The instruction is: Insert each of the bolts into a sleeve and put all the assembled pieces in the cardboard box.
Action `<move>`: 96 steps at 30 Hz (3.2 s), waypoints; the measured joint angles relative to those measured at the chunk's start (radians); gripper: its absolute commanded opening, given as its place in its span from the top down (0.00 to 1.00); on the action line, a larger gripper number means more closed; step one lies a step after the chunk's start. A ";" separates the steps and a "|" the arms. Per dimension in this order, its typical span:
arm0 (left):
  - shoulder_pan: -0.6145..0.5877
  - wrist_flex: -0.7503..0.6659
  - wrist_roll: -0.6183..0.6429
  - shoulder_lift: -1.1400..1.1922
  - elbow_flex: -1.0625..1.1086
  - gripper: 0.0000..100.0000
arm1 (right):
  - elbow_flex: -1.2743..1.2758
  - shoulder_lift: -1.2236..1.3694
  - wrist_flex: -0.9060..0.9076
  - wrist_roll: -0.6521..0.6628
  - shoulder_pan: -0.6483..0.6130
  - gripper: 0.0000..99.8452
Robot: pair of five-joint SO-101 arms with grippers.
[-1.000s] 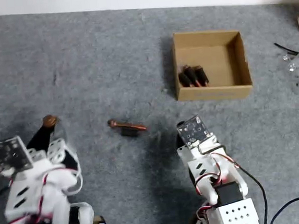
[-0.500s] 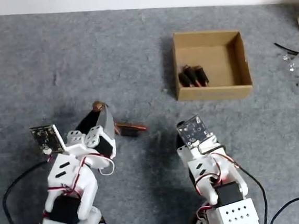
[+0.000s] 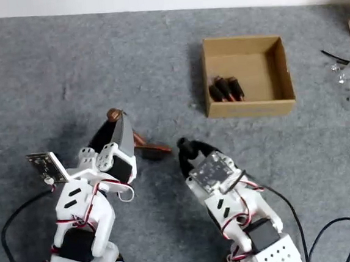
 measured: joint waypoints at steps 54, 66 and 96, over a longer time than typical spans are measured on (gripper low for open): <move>0.302 0.046 0.060 -0.017 0.058 0.99 | 0.000 -0.014 -0.066 0.069 -0.109 1.00; 0.321 0.051 0.060 -0.017 0.098 0.98 | 0.000 -0.015 -0.066 0.069 -0.101 1.00; -0.097 0.141 0.255 -0.005 0.021 0.74 | 0.000 -0.015 -0.077 0.071 -0.006 1.00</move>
